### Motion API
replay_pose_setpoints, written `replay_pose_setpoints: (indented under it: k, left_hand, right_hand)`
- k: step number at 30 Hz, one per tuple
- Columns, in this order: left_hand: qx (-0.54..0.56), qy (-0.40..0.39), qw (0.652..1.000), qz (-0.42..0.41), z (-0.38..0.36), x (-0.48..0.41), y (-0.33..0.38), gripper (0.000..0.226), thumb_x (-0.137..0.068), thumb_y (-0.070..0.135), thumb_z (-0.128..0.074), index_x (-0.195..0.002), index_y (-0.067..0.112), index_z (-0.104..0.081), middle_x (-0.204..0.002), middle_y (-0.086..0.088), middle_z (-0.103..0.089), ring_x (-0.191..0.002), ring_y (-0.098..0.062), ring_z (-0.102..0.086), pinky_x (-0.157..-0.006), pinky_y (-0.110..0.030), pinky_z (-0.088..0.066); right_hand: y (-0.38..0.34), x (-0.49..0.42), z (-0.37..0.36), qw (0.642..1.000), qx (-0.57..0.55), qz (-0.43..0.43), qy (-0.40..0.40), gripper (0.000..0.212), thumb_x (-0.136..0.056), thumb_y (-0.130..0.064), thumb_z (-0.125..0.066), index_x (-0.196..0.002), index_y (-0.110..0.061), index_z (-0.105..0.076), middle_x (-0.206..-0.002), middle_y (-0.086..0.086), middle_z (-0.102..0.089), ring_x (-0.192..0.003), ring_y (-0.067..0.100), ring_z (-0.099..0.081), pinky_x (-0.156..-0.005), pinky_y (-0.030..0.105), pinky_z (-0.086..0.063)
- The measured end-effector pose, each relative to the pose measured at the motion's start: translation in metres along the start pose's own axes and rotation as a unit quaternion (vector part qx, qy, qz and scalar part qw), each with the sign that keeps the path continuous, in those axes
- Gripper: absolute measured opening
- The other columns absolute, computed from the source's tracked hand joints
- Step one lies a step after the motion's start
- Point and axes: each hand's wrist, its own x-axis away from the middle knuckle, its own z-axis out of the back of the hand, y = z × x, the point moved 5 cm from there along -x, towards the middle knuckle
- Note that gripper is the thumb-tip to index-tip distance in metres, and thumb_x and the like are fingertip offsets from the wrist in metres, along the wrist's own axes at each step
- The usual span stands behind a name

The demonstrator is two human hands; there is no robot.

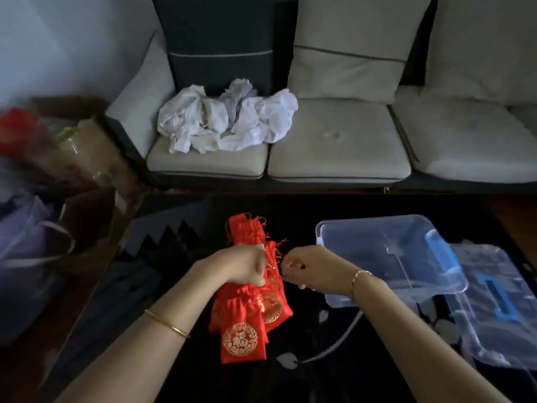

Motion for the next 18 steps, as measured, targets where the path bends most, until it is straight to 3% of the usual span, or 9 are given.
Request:
replay_pose_setpoints:
  k: [2, 5, 10, 15, 18]
  left_hand:
    - [-0.055, -0.019, 0.998, 0.014, -0.032, -0.026, -0.011, 0.015, -0.082, 0.024, -0.065, -0.071, 0.014, -0.069, -0.085, -0.007, -0.069, -0.091, -0.024, -0.065, -0.075, -0.033, -0.050]
    - [-0.101, 0.004, 0.993, 0.066, -0.065, -0.050, -0.032, 0.029, -0.081, 0.030, -0.069, -0.100, 0.009, -0.065, -0.105, -0.006, -0.066, -0.095, -0.024, -0.062, -0.074, -0.034, -0.048]
    - [-0.150, 0.115, 0.981, 0.040, -0.097, -0.068, -0.050, 0.023, -0.080, 0.031, -0.071, -0.098, 0.023, -0.059, -0.098, 0.008, -0.046, -0.098, -0.015, -0.050, -0.075, -0.031, -0.045]
    - [-0.139, 0.237, 0.961, -0.016, -0.111, -0.053, -0.045, 0.013, -0.081, 0.028, -0.070, -0.090, 0.023, -0.063, -0.099, 0.007, -0.045, -0.107, -0.017, -0.050, -0.076, -0.030, -0.042]
    - [-0.119, 0.251, 0.960, -0.042, -0.120, -0.033, -0.037, 0.015, -0.080, 0.030, -0.071, -0.090, 0.022, -0.064, -0.102, 0.004, -0.047, -0.110, -0.019, -0.048, -0.086, -0.037, -0.046]
  right_hand:
    - [0.025, -0.018, -0.039, 1.000, 0.005, 0.004, -0.010, 0.033, -0.093, -0.025, -0.047, -0.100, 0.005, -0.059, -0.102, 0.018, -0.064, -0.091, 0.032, -0.062, -0.077, 0.039, -0.051]
    - [0.054, -0.050, -0.094, 0.999, 0.011, 0.029, -0.007, 0.029, -0.093, -0.025, -0.049, -0.104, -0.003, -0.064, -0.103, 0.011, -0.066, -0.092, 0.023, -0.063, -0.083, 0.037, -0.052]
    - [0.093, -0.088, -0.142, 0.994, 0.031, 0.062, 0.090, 0.023, -0.090, -0.023, -0.053, -0.104, -0.011, -0.067, -0.101, 0.006, -0.067, -0.093, 0.020, -0.062, -0.086, 0.037, -0.050]
    - [0.097, -0.064, -0.153, 0.973, -0.033, 0.072, 0.217, 0.032, -0.088, -0.014, -0.053, -0.119, -0.015, -0.060, -0.113, -0.001, -0.062, -0.100, 0.013, -0.059, -0.084, 0.022, -0.046]
    - [0.082, -0.040, -0.163, 0.979, 0.003, 0.081, 0.187, 0.035, -0.081, -0.006, -0.055, -0.115, -0.007, -0.061, -0.109, 0.007, -0.064, -0.076, 0.008, -0.057, -0.069, 0.021, -0.046]
